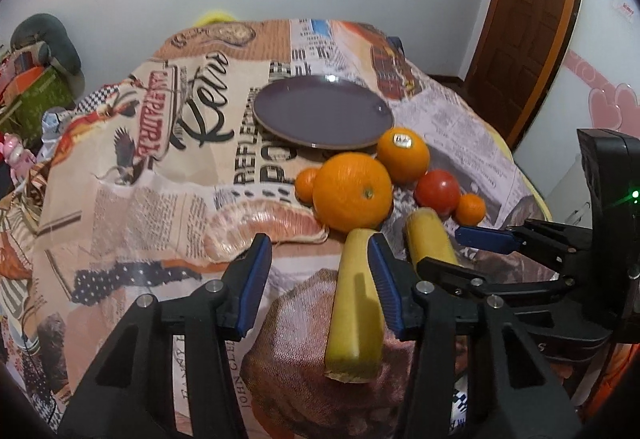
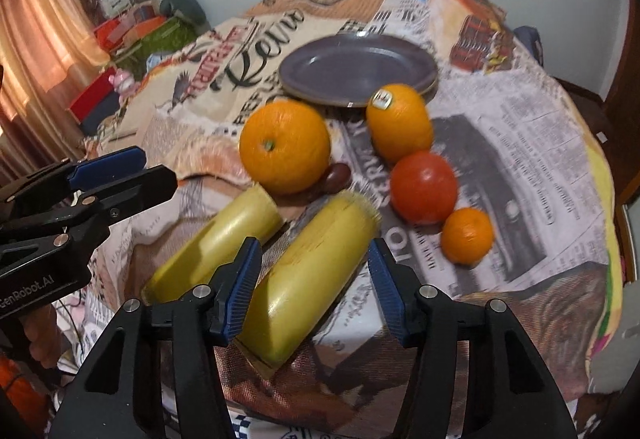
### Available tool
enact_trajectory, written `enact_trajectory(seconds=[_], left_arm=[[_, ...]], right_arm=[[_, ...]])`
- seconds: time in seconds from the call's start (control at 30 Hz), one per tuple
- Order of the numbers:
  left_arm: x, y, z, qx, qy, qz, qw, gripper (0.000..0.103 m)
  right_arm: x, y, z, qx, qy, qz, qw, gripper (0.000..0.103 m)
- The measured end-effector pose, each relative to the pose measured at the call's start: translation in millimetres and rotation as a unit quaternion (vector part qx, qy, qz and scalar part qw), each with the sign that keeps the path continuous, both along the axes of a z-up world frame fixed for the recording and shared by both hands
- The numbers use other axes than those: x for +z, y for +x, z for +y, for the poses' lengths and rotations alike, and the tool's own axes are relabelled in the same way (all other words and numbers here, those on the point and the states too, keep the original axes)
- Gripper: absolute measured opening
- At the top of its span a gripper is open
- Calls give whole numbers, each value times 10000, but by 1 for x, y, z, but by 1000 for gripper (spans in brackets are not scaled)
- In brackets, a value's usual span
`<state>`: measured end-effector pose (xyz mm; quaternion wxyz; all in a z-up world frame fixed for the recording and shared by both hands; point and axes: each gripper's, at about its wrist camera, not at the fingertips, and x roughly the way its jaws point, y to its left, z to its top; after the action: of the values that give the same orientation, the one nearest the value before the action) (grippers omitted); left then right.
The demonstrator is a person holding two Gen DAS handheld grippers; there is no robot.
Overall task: Organize fruits
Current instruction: 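Grasp one yellow cylinder with the left gripper while the right gripper grasps the other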
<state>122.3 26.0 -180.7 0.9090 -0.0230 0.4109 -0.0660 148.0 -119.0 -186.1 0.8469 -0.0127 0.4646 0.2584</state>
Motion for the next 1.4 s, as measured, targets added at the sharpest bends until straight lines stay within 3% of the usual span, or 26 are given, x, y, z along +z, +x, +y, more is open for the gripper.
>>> enact_trajectory(seconds=[0.77, 0.83, 0.93, 1.1, 1.4], left_arm=[[-55, 27, -32, -528, 97, 944, 9941, 50], [-57, 28, -33, -544, 98, 900, 9944, 49], [-58, 30, -35, -619, 81, 860, 9943, 38], [-54, 28, -31, -576, 77, 748, 9955, 37], [-21, 18, 5, -112, -135, 244, 9995, 37]], right_arm=[[-8, 7, -15, 193, 324, 231, 9990, 47], [-8, 8, -15, 200, 337, 241, 9989, 47], [-9, 9, -15, 177, 364, 290, 9988, 48], [-11, 14, -13, 135, 354, 361, 9986, 50], [-17, 24, -2, 151, 160, 339, 9992, 54]])
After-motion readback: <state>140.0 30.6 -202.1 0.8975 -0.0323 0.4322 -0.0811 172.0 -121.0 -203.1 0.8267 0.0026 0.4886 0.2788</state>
